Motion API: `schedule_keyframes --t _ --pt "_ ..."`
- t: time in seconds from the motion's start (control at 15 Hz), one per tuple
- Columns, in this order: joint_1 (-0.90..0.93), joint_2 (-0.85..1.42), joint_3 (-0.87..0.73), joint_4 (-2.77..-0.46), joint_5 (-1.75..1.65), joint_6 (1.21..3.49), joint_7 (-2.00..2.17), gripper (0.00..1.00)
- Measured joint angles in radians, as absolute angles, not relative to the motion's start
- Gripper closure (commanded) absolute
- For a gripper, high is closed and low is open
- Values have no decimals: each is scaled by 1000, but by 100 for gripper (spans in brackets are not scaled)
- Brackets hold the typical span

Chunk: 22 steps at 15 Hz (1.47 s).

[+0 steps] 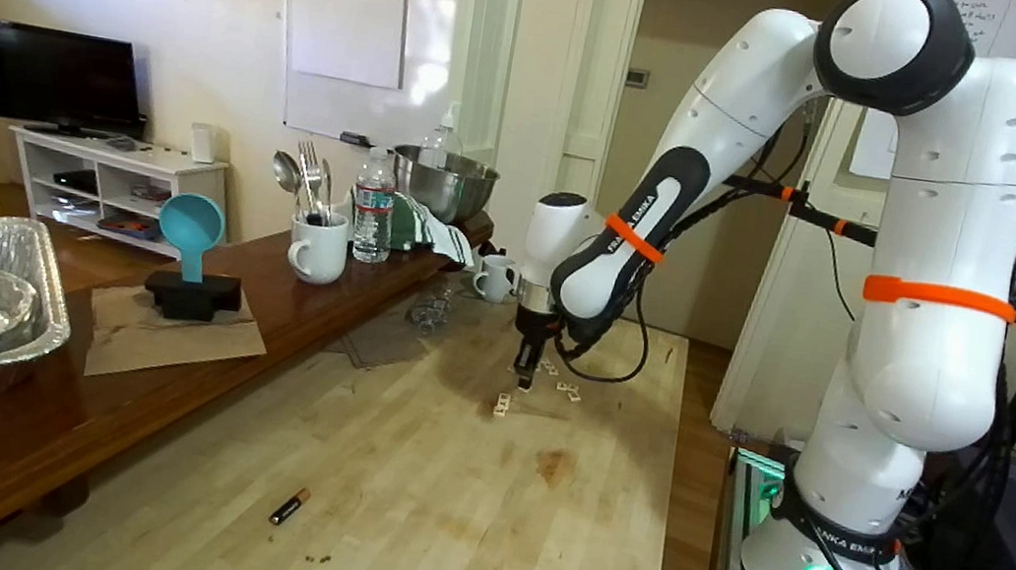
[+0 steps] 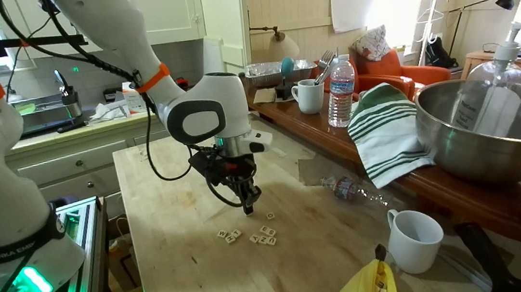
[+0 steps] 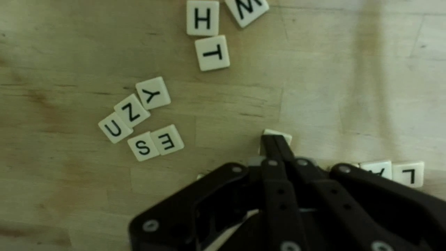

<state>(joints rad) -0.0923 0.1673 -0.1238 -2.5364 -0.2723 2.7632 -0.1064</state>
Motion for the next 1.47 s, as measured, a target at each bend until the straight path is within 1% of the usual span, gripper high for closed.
schedule_keyframes --t 0.53,1.47 --pt "-62 183 -123 -2488 -238 2664 168 100" --pt "-41 185 -125 -2483 -152 2659 427 100"
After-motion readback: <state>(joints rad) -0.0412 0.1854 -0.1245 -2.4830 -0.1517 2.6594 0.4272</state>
